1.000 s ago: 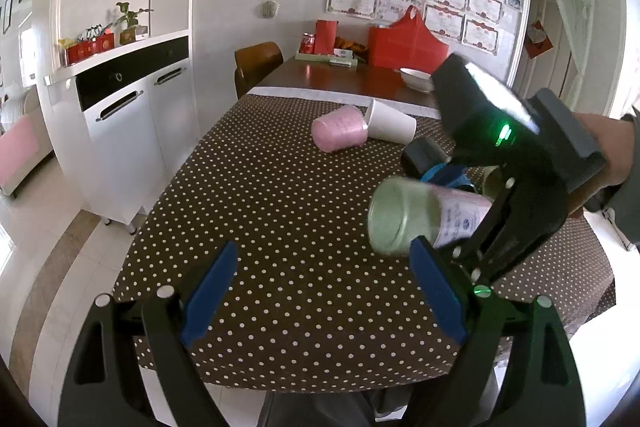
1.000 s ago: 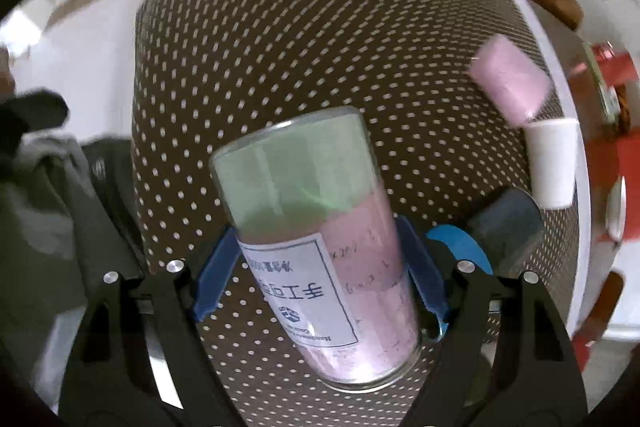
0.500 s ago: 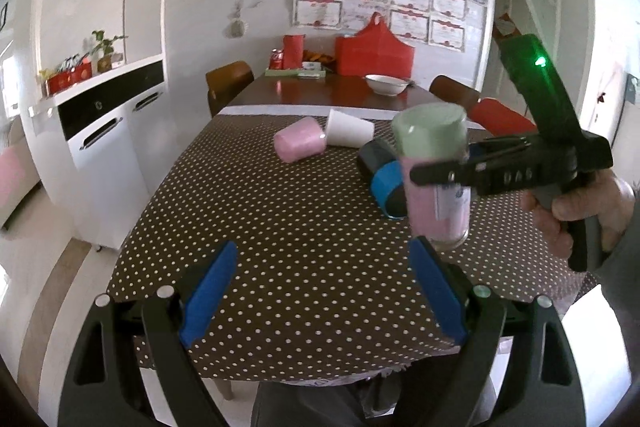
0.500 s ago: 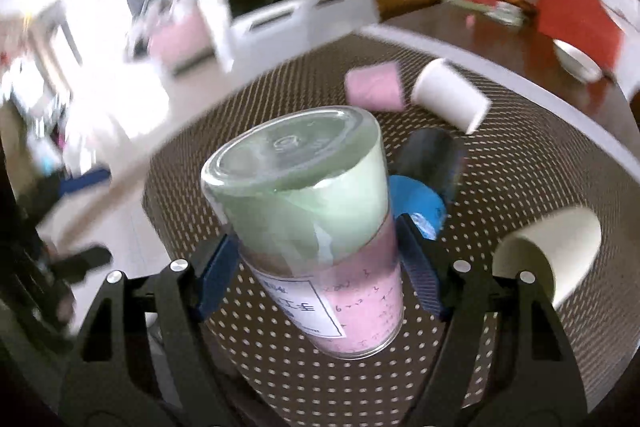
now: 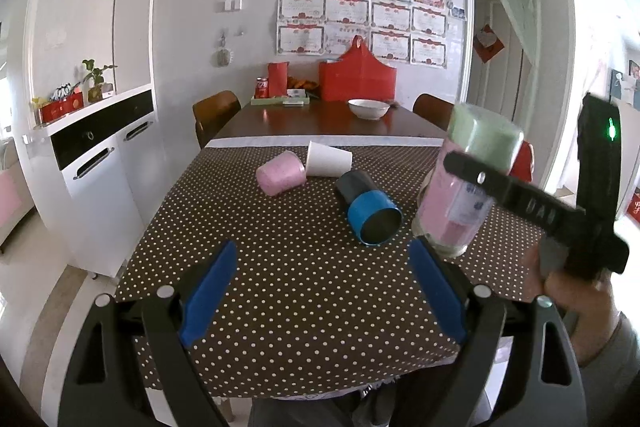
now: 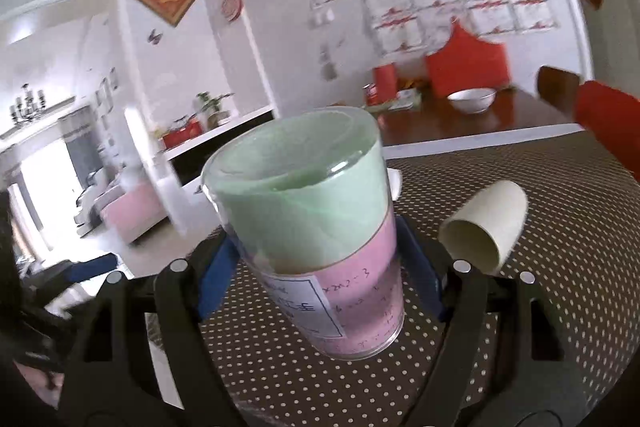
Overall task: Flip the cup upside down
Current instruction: 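Lower the upright jar onto the table and open the right tool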
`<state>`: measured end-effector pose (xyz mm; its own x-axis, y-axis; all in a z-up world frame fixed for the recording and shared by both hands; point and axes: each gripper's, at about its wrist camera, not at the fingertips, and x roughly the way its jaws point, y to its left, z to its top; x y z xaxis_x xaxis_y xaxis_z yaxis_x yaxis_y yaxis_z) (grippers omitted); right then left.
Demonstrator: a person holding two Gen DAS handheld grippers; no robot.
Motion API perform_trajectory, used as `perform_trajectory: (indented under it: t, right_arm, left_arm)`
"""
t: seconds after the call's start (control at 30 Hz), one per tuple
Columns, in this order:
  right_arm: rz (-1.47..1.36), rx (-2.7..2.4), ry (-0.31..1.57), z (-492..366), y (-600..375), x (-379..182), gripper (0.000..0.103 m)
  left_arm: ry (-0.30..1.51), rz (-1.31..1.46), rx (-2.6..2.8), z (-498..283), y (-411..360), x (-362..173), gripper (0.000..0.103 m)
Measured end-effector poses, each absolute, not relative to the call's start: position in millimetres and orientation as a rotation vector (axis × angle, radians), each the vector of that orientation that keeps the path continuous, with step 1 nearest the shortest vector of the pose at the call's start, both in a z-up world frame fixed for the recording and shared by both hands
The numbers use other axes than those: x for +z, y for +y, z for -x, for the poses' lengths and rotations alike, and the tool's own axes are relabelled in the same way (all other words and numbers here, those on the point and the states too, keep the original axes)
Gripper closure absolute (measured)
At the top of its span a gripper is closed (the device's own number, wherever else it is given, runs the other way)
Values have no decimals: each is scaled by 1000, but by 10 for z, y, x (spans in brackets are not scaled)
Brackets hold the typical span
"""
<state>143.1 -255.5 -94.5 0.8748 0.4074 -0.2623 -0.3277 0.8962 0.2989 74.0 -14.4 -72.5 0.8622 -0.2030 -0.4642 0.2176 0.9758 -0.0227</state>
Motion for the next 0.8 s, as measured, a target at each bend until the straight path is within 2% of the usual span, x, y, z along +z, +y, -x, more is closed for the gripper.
perform_trajectory:
  t: [0.3,0.7,0.8]
  right_arm:
    - [-213,289,324,-1455,-2423,-1370,29]
    - [-165,262,391,-1533,-2384,-1572,28]
    - [-151,266,381,-1495,-2374,-1548,18]
  left_arm:
    - [497,-35,-217,-658,-155,-776,17]
    - [509,-35,-213,-626,-148,-815,17]
    - [508,-36,-215,-624,-154,-808,17]
